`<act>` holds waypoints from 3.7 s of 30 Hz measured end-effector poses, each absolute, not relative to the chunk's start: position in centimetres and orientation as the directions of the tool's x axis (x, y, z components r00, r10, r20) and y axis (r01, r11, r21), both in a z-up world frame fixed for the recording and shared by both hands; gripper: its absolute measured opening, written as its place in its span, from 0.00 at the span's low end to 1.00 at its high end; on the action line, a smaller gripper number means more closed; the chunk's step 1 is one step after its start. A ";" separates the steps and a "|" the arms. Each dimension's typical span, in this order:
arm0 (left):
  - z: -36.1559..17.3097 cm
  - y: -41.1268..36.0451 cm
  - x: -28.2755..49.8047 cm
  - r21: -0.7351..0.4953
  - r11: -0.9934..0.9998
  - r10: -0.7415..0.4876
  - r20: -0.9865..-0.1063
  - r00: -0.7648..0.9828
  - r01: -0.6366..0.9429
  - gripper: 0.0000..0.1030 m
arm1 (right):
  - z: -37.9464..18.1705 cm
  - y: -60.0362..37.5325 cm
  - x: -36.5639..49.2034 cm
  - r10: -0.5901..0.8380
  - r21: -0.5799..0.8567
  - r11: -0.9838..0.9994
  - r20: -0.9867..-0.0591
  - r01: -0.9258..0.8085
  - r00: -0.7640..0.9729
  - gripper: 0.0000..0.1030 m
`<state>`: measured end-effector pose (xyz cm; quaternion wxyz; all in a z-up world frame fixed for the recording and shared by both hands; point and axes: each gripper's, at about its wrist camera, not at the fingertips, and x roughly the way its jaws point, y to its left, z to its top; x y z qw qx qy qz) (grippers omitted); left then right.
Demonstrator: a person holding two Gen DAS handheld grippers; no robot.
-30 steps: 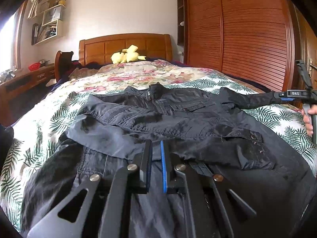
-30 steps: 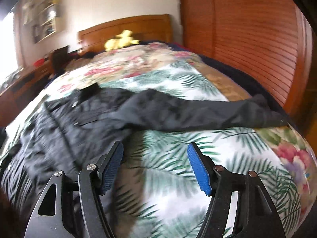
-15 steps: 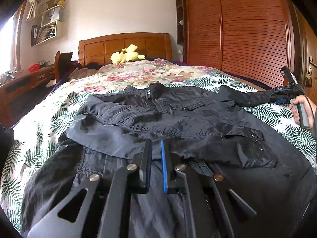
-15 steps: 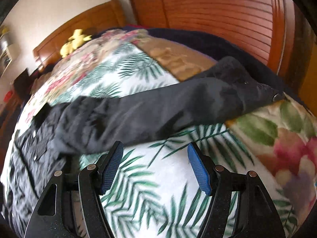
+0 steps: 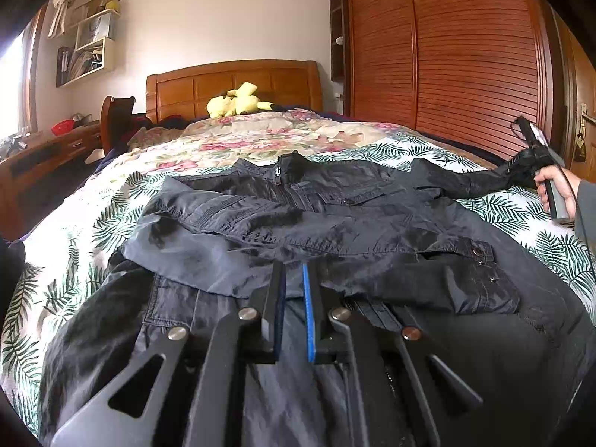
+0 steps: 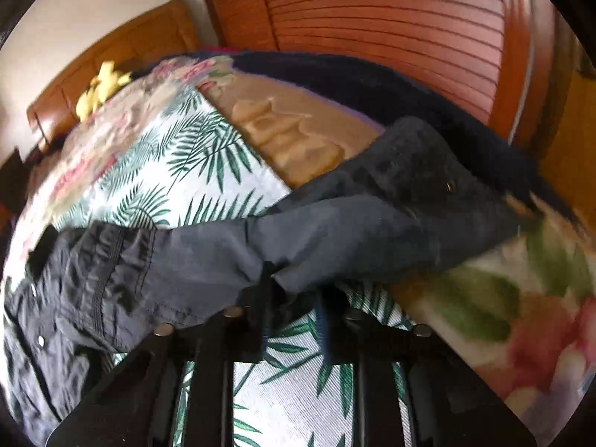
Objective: Fold large clothes
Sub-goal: 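Lift the sleeve and fold it across the jacket with the right tool, then release, then grasp the jacket side edge with the right tool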
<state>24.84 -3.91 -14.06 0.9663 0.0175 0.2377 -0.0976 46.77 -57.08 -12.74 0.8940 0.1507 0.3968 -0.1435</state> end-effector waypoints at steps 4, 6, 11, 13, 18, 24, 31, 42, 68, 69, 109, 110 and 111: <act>-14.3 -4.0 25.0 -0.003 0.979 -0.179 -0.471 0.863 0.202 0.06 | -9.1 -54.3 46.1 -0.165 0.087 0.948 -0.688 0.307 0.706 0.05; -14.3 -4.1 25.0 0.002 0.979 -0.178 -0.472 0.863 0.203 0.06 | -6.9 -52.0 45.6 -0.150 0.060 0.967 -0.654 0.249 0.742 0.05; -14.0 -4.2 24.8 0.003 0.976 -0.192 -0.467 0.863 0.218 0.06 | -2.0 -45.1 43.4 -0.063 0.000 0.997 -0.598 0.078 0.799 0.05; -13.8 -4.1 24.7 -0.005 0.973 -0.205 -0.466 0.860 0.229 0.06 | -0.6 -42.4 42.5 -0.023 -0.018 1.000 -0.582 0.015 0.813 0.04; -13.1 -3.7 24.3 -0.012 0.966 -0.234 -0.475 0.848 0.260 0.06 | 1.9 -35.1 40.3 0.070 -0.071 0.989 -0.547 -0.130 0.834 0.04; -12.2 -2.1 23.5 -0.028 0.968 -0.231 -0.469 0.852 0.248 0.06 | 2.9 -27.1 38.3 0.199 -0.080 0.955 -0.538 -0.285 0.819 0.04; -12.1 -0.6 23.2 -0.042 0.974 -0.215 -0.473 0.855 0.221 0.06 | -2.4 -21.4 36.5 0.277 -0.045 0.919 -0.633 -0.391 0.723 0.05; -11.7 0.0 22.8 -0.050 0.973 -0.220 -0.467 0.857 0.223 0.06 | -8.6 -20.1 32.5 0.252 -0.045 0.913 -0.720 -0.406 0.646 0.45; -10.9 1.4 22.0 -0.058 0.978 -0.206 -0.448 0.870 0.202 0.06 | -14.2 -22.0 39.9 0.117 -0.038 0.969 -0.799 -0.244 0.590 0.56; -10.9 1.5 21.9 -0.057 0.978 -0.204 -0.448 0.870 0.200 0.06 | -14.7 -21.9 40.0 0.106 -0.047 0.970 -0.804 -0.239 0.585 0.56; -8.6 6.2 16.9 -0.038 0.994 -0.110 -0.387 0.915 0.103 0.06 | -7.8 -12.2 27.1 0.425 0.053 0.840 -0.683 -0.540 0.594 0.03; -8.6 6.2 16.9 -0.038 0.994 -0.107 -0.388 0.915 0.100 0.06 | -8.2 -11.6 26.5 0.435 0.063 0.832 -0.690 -0.551 0.578 0.03; -8.7 6.3 17.0 -0.037 0.995 -0.104 -0.390 0.915 0.098 0.06 | -8.7 -11.2 25.9 0.446 0.079 0.825 -0.699 -0.560 0.559 0.03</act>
